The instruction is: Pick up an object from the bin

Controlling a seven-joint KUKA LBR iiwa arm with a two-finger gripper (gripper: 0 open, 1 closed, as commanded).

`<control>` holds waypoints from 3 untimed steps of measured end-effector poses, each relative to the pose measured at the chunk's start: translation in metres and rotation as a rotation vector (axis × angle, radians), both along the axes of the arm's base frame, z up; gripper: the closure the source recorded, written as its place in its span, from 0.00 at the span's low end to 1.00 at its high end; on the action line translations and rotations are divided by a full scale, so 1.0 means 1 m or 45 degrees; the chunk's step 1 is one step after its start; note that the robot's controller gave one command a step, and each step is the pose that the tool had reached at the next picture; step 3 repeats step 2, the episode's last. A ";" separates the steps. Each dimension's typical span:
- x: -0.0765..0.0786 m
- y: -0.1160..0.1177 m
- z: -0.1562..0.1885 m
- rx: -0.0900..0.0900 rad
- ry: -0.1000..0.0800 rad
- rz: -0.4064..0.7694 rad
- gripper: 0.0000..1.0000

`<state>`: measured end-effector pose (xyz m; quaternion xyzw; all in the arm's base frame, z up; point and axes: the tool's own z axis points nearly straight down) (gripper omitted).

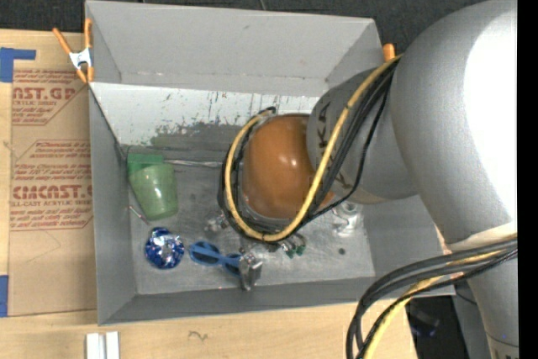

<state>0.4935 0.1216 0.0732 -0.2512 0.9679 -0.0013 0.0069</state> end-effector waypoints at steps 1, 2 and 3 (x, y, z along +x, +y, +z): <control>-0.002 0.002 -0.001 0.006 0.004 -0.003 1.00; 0.024 -0.003 0.169 0.003 0.004 -0.029 1.00; 0.024 -0.003 0.169 0.003 0.004 -0.029 1.00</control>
Offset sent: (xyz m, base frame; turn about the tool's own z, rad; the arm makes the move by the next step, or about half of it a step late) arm 0.0000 0.0000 0.0000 0.0000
